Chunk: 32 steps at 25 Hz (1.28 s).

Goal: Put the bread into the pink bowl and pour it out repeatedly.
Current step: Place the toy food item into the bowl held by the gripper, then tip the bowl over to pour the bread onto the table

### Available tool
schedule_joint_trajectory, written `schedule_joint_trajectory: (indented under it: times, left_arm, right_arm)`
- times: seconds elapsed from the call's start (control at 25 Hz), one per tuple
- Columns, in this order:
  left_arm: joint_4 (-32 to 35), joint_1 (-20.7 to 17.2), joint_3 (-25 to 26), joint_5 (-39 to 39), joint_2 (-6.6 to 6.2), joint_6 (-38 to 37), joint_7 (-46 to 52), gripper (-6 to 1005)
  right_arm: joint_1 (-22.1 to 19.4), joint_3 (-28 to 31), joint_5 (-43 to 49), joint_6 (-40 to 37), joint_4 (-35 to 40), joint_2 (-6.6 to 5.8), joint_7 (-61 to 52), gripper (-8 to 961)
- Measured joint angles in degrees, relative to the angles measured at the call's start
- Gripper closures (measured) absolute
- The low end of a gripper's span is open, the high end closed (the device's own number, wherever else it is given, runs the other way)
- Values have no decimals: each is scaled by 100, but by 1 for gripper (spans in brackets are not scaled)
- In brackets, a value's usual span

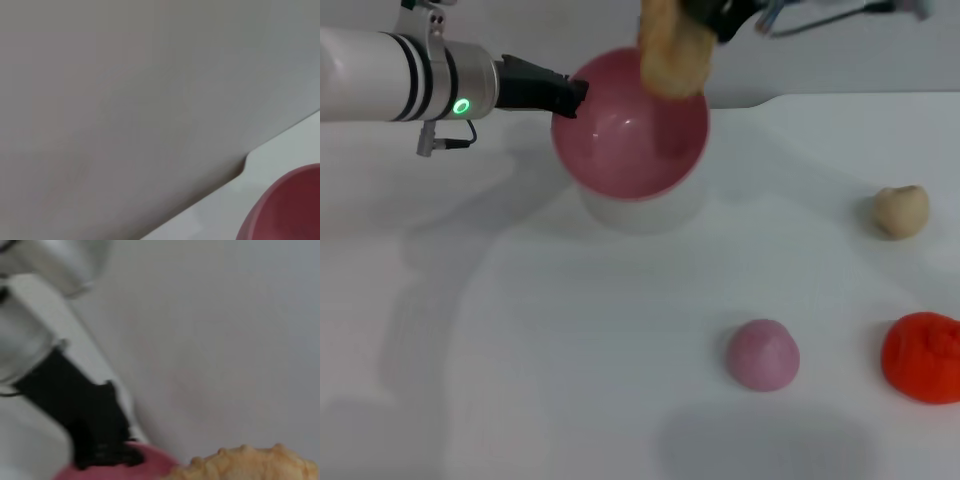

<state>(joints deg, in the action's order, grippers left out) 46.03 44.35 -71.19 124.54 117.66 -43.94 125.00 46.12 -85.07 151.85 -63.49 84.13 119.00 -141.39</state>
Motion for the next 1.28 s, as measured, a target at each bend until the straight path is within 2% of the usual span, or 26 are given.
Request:
schedule_joint_trajectory:
  times: [0.2,0.52,0.72,0.92,1.12,1.28]
  left_arm:
    - [2,46,-100,-9,16,-62,21,953]
    - [3,65,-231,0,19,-71,124,952]
    - [3,63,-235,2,17,-70,139,952]
    - [3,50,-237,2,9,-63,144,952]
    - [3,35,-237,1,4,-13,147,952]
    - [-1,8,-213,6,-4,36,148,952]
  right_arm:
    - [137,-301,-399,28,-483,0,307,832]
    - [420,-375,-725,196,-1340,0,706,840]
    - [428,-402,-710,377,-1382,0,720,803]
    - [364,-361,-694,475,-1294,-18,730,691]
    - [106,-289,-669,981,-1018,-14,764,578]
    - [-486,-273,-736,2122,-508,4,774,517]
